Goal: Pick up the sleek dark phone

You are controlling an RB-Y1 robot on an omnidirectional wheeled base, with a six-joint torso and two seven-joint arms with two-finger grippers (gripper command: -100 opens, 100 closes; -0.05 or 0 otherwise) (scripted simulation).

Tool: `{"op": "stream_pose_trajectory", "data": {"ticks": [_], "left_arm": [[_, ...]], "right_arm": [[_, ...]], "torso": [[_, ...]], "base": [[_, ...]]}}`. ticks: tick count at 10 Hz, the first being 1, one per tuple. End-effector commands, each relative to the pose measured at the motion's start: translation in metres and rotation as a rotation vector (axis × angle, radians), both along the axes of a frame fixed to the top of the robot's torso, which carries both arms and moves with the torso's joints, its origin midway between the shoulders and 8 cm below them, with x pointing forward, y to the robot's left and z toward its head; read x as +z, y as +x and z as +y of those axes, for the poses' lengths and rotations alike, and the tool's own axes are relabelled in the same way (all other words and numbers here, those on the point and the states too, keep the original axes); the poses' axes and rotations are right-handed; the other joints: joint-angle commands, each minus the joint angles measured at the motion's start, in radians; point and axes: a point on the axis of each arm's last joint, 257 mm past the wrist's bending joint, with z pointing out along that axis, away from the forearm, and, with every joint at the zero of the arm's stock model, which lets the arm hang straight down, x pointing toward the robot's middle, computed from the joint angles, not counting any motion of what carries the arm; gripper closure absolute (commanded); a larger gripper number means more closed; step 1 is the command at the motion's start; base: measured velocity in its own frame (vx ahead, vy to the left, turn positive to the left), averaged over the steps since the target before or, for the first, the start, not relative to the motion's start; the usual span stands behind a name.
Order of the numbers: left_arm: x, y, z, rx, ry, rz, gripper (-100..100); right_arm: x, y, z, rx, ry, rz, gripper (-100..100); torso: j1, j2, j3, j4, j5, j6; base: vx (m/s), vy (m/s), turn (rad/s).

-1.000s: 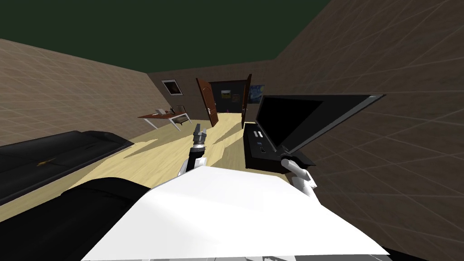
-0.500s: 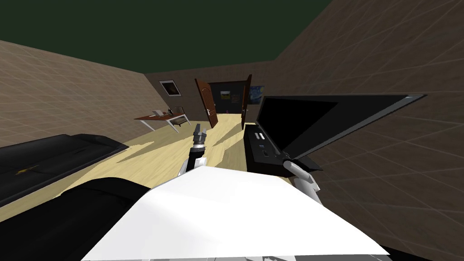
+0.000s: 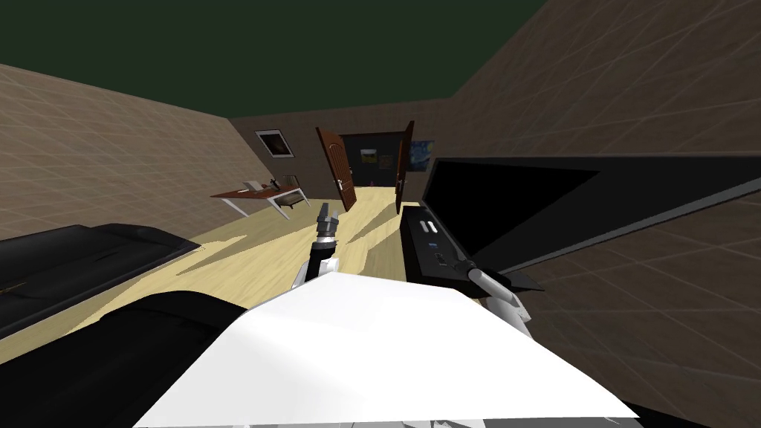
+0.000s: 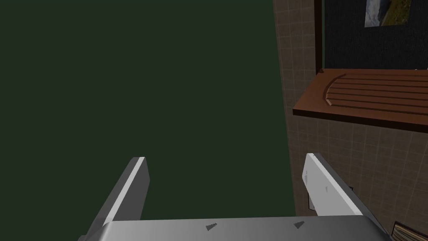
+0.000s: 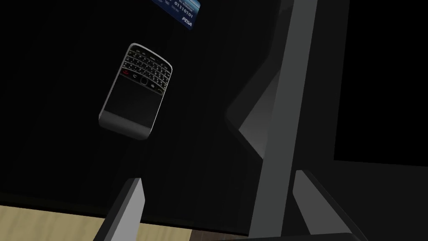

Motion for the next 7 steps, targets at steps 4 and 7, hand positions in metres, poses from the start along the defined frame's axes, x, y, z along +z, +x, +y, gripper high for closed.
{"op": "stream_pose_trajectory", "data": {"ticks": [4,7], "left_arm": [[0.0,0.0,0.0,0.0,0.0,0.0,0],[0.0,0.0,0.0,0.0,0.0,0.0,0]], "right_arm": [[-0.043,-0.048,-0.001,-0.076,0.122,0.135,-100],[-0.073,-0.095,0.0,-0.148,0.215,0.244,-100]], "torso": [[0.002,-0.001,0.0,0.0,0.0,0.0],[-0.002,0.0,0.0,0.0,0.0,0.0]], "base": [[0.165,0.049,-0.02],[0.161,0.006,-0.019]]}}
